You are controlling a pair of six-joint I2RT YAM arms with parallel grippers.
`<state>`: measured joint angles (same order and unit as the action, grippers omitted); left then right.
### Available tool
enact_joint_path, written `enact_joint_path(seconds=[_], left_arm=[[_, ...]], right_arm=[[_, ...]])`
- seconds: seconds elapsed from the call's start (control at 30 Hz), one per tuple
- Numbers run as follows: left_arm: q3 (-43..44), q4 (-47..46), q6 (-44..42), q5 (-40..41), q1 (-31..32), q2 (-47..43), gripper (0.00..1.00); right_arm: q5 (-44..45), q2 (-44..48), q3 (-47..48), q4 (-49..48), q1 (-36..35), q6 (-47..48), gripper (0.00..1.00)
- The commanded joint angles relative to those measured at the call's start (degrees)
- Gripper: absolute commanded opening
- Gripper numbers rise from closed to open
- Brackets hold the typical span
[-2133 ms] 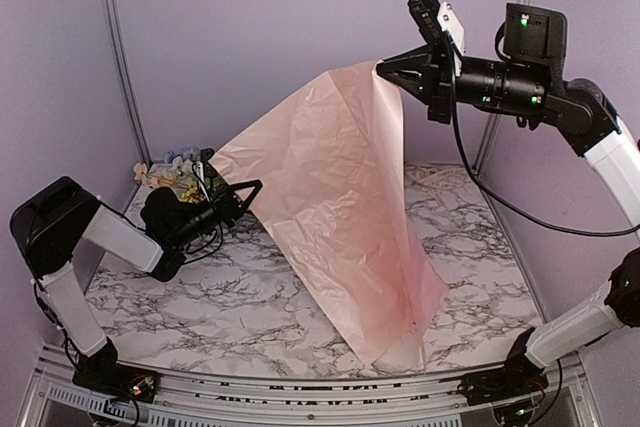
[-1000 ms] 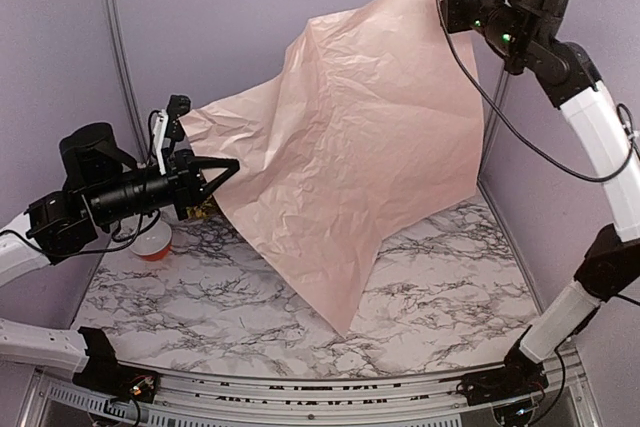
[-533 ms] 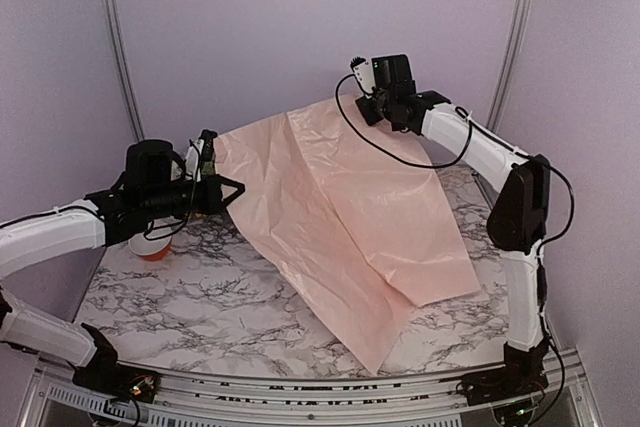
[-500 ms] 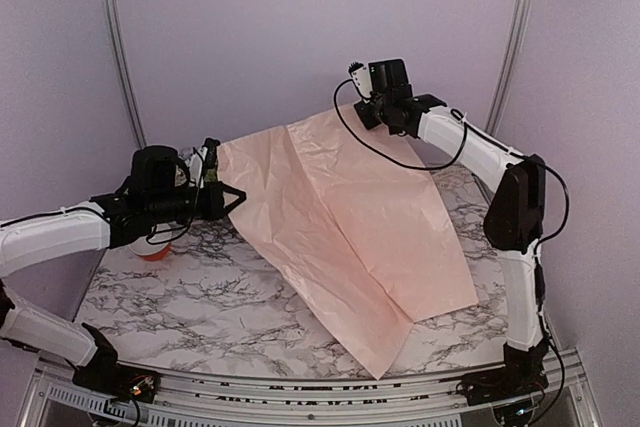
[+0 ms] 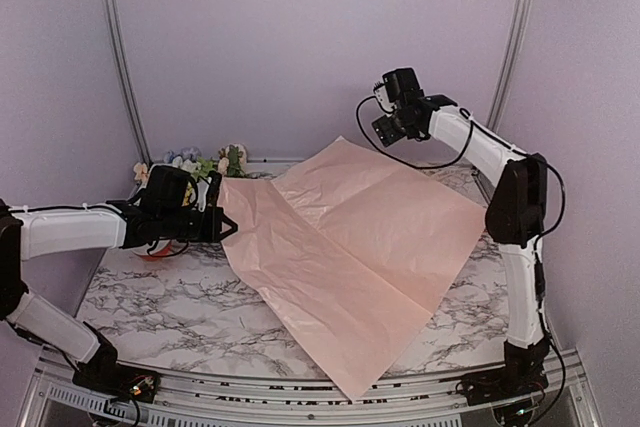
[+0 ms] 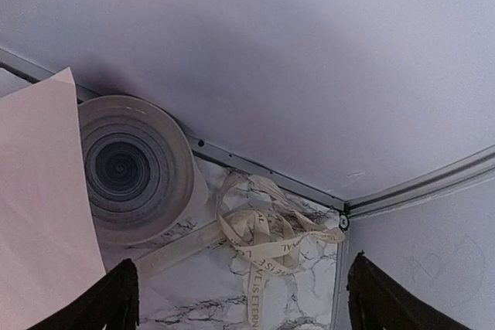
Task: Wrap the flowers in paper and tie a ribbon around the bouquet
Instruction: Unfold the folded wrapping paper at the center of the board.
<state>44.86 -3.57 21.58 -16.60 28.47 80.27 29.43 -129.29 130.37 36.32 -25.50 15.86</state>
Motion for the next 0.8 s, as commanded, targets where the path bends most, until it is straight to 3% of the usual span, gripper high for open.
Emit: enact_joint_path(seconds=[0.0, 0.17, 0.3, 0.47, 0.77], left_arm=[[1.3, 6.2, -3.7, 3.6, -0.1, -0.8, 0.0], [2.5, 6.6, -7.1, 0.6, -0.1, 1.3, 0.0], [3.9, 6.9, -9.3, -0.1, 0.0, 3.9, 0.0], [3.8, 8.3, -11.0, 2.3, 0.0, 4.8, 0.0], [7.0, 9.0, -15.4, 6.8, 4.2, 10.7, 0.0]], right_arm=[[-9.0, 13.9, -5.6, 8.4, -0.2, -6.4, 0.98], [-5.5, 25.8, -22.1, 2.9, -4.5, -5.6, 1.0], [-6.2, 29.3, -35.1, 0.2, -4.5, -11.5, 0.99], [-12.0, 29.1, -49.4, -4.3, -0.4, -19.9, 0.97], [-12.7, 27.7, -64.6, -12.6, 5.2, -28.7, 0.96]])
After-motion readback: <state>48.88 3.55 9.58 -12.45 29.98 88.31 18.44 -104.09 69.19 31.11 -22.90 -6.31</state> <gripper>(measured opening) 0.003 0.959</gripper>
